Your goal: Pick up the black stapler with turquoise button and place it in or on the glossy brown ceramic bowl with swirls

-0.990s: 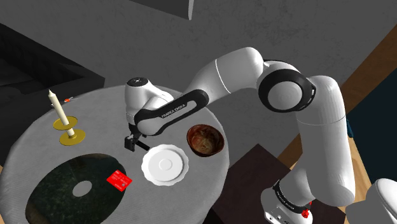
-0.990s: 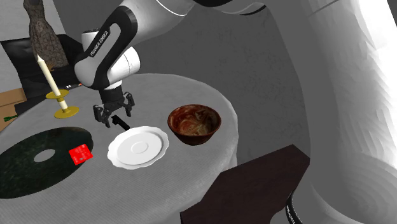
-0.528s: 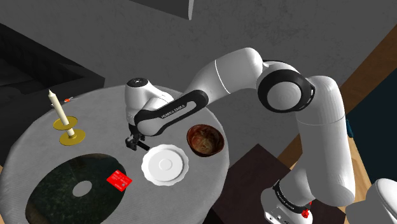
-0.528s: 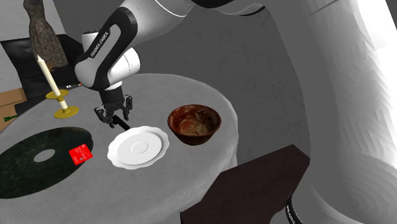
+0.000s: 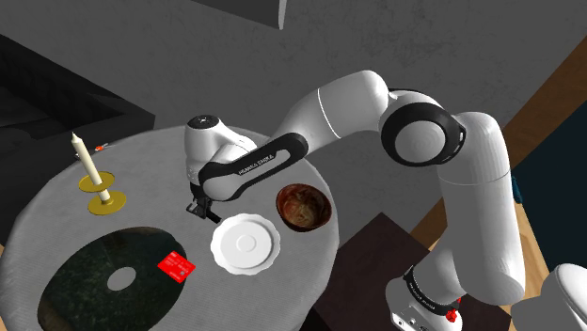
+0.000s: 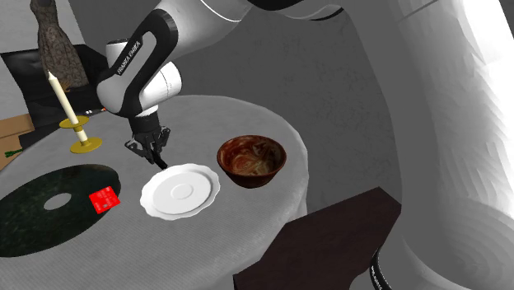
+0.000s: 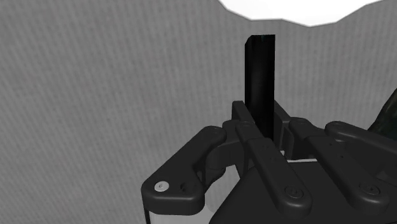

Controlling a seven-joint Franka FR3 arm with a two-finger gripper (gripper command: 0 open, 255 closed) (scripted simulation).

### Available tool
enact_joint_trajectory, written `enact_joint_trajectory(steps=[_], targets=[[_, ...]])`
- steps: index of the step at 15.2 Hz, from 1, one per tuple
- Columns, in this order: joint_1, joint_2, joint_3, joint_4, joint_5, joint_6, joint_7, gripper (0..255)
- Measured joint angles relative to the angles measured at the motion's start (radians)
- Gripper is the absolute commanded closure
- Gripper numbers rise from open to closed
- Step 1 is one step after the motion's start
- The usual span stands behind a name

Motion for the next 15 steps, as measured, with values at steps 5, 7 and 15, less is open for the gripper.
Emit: enact_joint_trajectory(steps=[5,7,15], targets=[[-0.005,-0.029,0.006,-0.003,0.008,-0.026,-0.005,255],[-0.007,-0.043,0.010,0.004,0.012,-0.046,-0.007,255],[-0.017,-0.105,0.024,0.018,0.031,-0.121,-0.019,255]])
